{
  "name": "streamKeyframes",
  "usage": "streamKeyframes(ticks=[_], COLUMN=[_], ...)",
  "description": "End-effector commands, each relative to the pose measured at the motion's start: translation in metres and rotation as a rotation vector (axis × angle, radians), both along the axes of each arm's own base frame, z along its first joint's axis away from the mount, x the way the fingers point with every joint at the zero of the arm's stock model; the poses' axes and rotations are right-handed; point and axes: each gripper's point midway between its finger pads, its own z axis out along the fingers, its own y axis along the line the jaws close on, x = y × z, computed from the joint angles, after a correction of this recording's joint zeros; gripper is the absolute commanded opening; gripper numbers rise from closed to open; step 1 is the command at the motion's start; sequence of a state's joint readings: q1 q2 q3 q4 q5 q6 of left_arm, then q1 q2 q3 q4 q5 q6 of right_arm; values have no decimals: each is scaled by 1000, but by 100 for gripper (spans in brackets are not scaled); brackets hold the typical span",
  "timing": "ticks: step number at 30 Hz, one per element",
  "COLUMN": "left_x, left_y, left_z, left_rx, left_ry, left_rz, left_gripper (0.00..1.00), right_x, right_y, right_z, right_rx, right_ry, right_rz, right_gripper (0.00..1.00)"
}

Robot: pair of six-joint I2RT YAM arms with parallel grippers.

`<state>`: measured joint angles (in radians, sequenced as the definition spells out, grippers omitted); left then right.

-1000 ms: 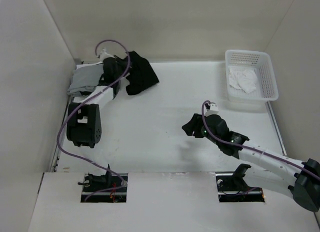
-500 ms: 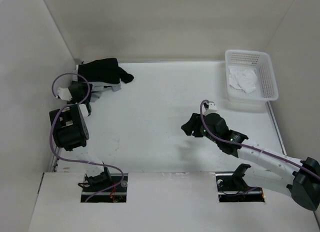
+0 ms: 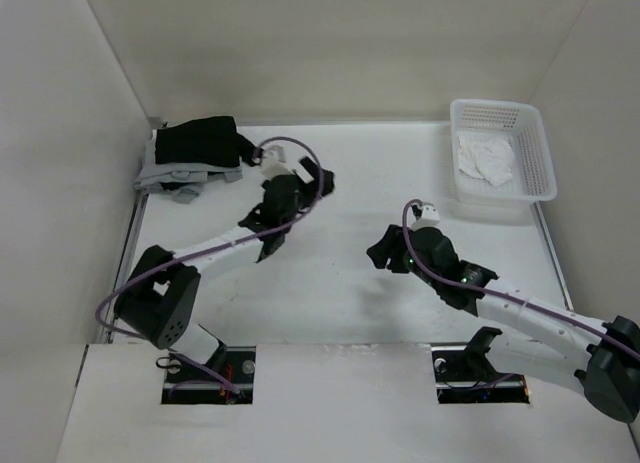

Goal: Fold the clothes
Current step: Neatly place the folded tank top to the corner

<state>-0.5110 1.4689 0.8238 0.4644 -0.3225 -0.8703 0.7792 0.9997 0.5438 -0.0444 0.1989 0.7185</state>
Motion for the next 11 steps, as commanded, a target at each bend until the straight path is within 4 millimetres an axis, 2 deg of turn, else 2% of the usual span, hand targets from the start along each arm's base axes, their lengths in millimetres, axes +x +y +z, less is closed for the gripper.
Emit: streamKeyframes(ticks=[1, 2, 5, 8, 11], left_x=[-35, -52, -97, -135, -157], left_y=[-62, -88, -135, -161, -173], left_z=[-49, -62, -101, -135, -163], left_rx=[173, 200, 217, 228, 214], left_ry=[121, 148, 215, 269, 335], left_rz=[-180, -269, -435, -527, -556], left_gripper=[100, 100, 100, 100, 100], right_x=[10, 10, 8, 5, 2], right_y=[-19, -25, -46, -54, -58], right_z=[7, 4, -6, -12, -18], right_rx=[-11, -20, -32, -23, -18], right_ry=[-48, -43, -25, -15, -4], right_rz=[-96, -119, -208, -232, -248], right_gripper=[63, 63, 63, 63, 63])
